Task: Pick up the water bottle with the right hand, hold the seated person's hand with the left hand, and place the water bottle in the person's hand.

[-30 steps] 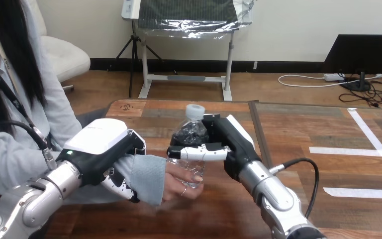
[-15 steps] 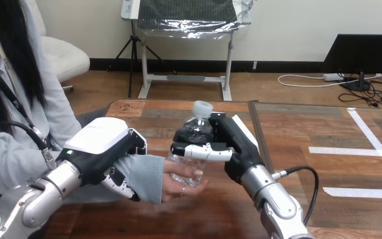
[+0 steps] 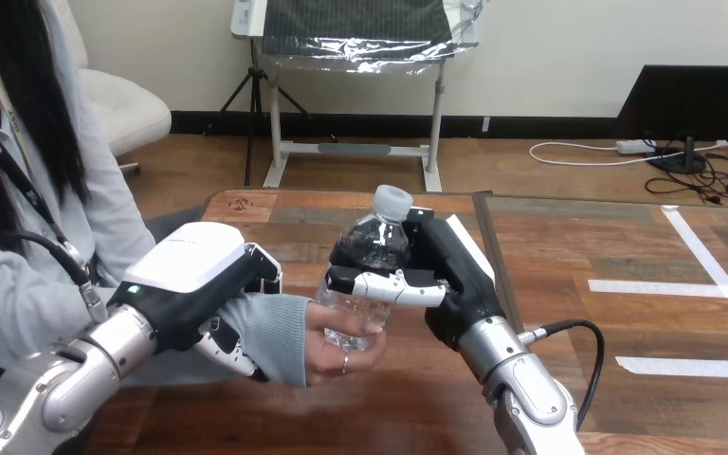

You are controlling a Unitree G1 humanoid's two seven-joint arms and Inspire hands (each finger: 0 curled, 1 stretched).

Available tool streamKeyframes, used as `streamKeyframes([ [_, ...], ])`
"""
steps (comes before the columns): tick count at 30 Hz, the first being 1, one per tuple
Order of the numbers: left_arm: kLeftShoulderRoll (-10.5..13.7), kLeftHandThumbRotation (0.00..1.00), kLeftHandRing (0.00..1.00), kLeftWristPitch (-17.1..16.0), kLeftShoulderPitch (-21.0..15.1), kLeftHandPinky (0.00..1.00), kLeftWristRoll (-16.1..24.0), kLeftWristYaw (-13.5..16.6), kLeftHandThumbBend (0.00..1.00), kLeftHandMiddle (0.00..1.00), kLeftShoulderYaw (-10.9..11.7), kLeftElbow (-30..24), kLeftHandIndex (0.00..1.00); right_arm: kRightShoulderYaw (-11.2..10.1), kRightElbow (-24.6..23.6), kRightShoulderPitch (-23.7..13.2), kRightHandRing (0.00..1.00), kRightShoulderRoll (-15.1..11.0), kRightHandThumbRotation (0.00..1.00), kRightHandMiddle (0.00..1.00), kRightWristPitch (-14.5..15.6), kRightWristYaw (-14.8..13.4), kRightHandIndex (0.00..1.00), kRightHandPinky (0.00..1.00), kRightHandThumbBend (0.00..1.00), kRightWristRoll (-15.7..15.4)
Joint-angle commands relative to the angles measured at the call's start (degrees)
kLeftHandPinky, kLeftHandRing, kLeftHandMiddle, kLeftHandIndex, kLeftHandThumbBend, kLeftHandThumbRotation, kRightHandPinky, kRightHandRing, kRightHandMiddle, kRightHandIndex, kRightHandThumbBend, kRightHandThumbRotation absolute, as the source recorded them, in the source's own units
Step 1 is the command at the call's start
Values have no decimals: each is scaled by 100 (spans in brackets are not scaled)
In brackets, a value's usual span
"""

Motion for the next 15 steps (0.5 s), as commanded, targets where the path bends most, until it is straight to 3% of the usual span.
streamKeyframes([
  [1,-195,0,25,-1,-941,24,-143,354,86,31,172,-56,33,55,-686,-305,25,263,0,33,-250,215,35,21,80,177],
  [15,-230,0,26,-57,-971,24,-113,474,87,32,140,67,34,-2,-597,-393,26,208,0,33,-110,196,35,22,82,228],
])
